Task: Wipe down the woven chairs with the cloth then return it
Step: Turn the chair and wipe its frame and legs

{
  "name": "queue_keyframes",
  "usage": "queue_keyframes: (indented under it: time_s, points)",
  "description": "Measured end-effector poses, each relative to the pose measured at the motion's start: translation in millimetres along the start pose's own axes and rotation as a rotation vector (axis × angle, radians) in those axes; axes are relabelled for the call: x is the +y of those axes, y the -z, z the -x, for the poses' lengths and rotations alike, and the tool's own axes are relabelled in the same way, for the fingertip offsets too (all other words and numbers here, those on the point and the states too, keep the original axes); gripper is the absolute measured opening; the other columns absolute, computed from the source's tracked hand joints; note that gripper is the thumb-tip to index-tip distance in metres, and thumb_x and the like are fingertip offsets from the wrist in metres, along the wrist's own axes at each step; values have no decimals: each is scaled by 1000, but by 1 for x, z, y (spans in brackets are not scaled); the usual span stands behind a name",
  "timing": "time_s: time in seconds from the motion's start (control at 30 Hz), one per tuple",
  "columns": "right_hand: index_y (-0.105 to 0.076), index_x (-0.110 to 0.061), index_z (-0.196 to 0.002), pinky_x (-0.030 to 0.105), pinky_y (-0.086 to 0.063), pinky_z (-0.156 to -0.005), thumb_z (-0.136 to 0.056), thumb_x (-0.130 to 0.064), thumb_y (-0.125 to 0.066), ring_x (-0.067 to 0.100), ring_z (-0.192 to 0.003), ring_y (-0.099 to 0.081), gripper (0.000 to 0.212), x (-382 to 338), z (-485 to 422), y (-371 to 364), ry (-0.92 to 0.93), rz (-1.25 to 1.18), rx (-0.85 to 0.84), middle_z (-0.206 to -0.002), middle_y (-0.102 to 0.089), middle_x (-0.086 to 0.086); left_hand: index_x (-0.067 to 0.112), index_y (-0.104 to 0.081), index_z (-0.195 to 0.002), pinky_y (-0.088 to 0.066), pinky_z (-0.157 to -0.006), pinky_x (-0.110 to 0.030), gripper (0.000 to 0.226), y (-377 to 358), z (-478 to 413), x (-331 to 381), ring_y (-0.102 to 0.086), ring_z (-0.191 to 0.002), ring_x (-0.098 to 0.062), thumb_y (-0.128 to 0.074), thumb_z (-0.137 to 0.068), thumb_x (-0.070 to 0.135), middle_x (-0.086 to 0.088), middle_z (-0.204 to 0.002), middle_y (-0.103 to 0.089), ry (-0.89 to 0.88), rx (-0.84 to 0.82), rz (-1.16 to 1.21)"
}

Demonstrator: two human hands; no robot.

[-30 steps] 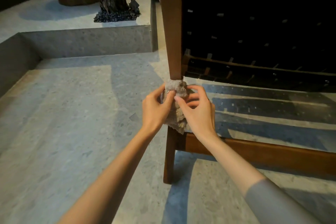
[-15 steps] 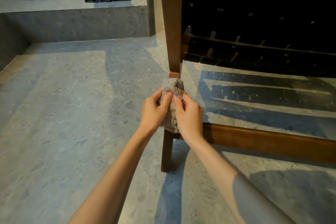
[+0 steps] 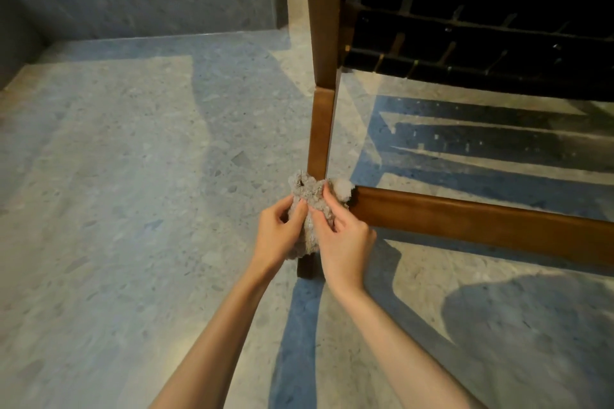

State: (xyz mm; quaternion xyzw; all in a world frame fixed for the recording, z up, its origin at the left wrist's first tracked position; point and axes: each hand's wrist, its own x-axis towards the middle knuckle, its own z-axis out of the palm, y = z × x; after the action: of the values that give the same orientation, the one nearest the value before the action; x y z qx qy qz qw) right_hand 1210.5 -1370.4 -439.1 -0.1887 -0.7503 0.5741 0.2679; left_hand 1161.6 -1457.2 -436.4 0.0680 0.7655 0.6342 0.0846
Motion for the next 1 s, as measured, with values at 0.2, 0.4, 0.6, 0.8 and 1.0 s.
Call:
queue_keyframes:
  time_s: [0.2, 0.4, 0.6, 0.8, 1.0]
  points:
    - [-65, -48, -98, 36, -57, -82, -85, -15, -71, 2, -89, -68, 36, 43, 44, 6, -240, -65, -85, -90, -71, -20, 19, -58, -70, -37, -52, -16, 24, -3, 42, -43, -47, -56, 2, -57, -92, 9, 15, -55, -54, 85, 27, -34]
    - [-70, -39, -90, 38, -57, -80, -84, -18, -72, 11, -89, -71, 22, 56, 51, 16, -360, -112, -235, -91, -75, -6, 7, -68, -85, -49, -64, -38, 12, -3, 60, -63, -60, -71, -14, -59, -92, 13, -8, -76, -68, 109, 40, -83]
    - [-73, -23, -96, 25, -57, -77, -76, -15, -79, 3, -82, -68, 22, 47, 36, 37, -391, 51, -367, -77, -67, -20, 30, -68, -78, -50, -59, -20, 6, 6, 68, -48, -64, -67, -3, -72, -83, 29, 13, -69, -68, 127, 40, -283]
    - [-62, -30, -95, 5, -32, -86, -76, -40, -72, -9, -102, -42, 24, -5, 3, 85, 149, 366, -412, -109, -55, -22, 26, -64, -84, -53, -64, -28, 12, 10, 65, 10, -64, -74, -8, -74, -79, 30, 7, -79, -67, -115, 63, -215]
    - [-35, -27, -84, 24, -35, -59, -78, -48, -69, 1, -63, -40, 41, -37, -24, 127, 1, 335, -493, -73, -42, -11, 28, -68, -80, -46, -64, -22, 9, 0, 45, 53, -58, -73, -4, -71, -81, 37, 11, -77, -65, -241, 28, -254]
